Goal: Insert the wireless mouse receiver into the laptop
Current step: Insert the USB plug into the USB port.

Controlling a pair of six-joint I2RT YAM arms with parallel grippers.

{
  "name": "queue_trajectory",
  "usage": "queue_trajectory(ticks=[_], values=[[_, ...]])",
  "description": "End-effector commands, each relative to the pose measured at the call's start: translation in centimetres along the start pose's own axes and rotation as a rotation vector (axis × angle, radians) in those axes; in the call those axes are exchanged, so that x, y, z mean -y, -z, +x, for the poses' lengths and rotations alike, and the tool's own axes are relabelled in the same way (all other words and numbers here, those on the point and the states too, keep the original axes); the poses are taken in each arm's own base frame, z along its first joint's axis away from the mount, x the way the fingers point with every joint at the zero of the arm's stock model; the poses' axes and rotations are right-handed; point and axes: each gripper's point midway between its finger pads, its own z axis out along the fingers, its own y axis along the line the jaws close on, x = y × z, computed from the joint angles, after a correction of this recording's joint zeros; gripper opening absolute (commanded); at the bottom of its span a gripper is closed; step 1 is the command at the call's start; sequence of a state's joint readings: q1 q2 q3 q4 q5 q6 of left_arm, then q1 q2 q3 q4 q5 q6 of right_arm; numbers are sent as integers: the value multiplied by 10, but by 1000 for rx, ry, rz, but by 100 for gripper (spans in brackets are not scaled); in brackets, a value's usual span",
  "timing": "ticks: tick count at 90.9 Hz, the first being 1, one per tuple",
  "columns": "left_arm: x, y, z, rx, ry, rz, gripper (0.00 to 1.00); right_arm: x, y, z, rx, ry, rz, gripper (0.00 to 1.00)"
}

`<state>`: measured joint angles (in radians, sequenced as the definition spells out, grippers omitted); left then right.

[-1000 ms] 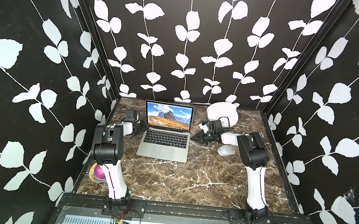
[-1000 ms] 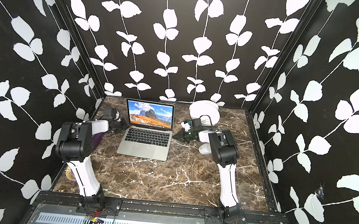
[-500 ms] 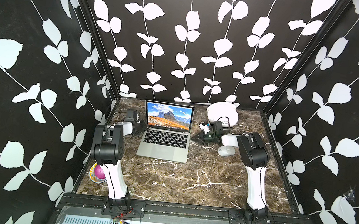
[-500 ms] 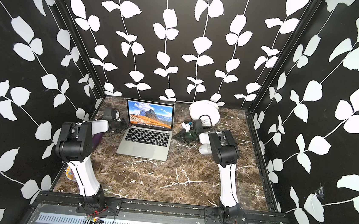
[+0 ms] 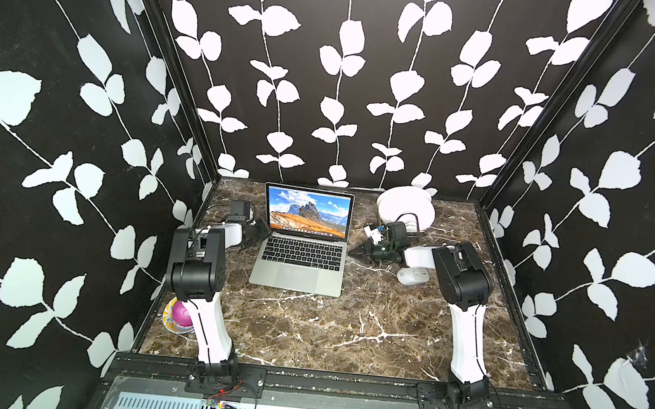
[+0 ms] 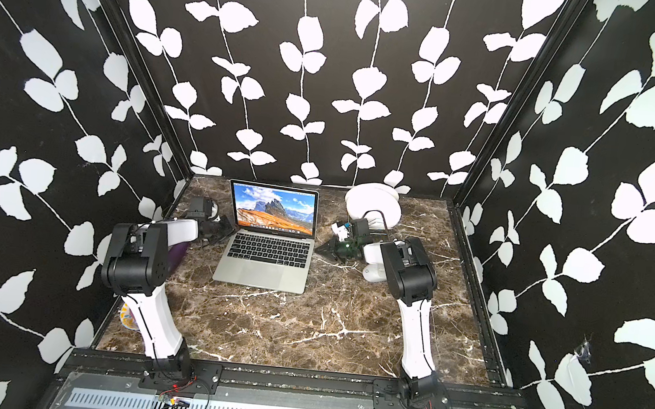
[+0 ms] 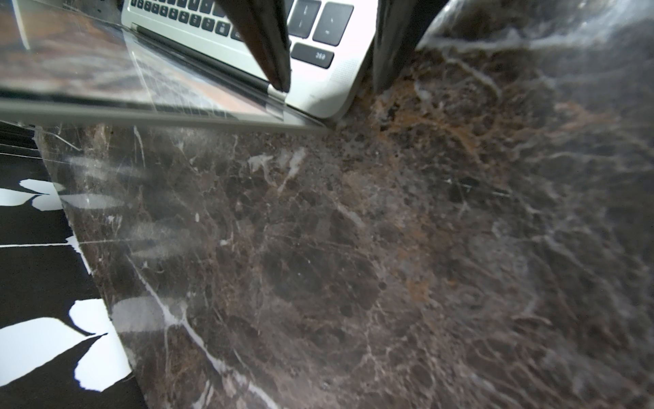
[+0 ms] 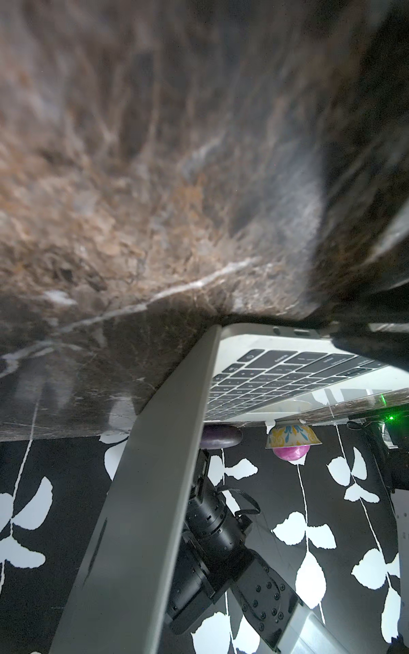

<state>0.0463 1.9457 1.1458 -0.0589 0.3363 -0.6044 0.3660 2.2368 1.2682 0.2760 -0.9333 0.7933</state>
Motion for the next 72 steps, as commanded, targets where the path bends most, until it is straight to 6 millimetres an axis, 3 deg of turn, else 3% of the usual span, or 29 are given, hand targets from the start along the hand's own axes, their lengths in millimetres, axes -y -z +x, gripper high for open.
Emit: queue_trajectory(ticks=[1, 72], values=[[-19, -10, 51, -182, 46, -60, 41, 59, -6, 36, -58, -176, 139, 0], [-19, -10, 51, -185, 48, -57, 41, 63, -2, 30, -27, -192, 158, 0]])
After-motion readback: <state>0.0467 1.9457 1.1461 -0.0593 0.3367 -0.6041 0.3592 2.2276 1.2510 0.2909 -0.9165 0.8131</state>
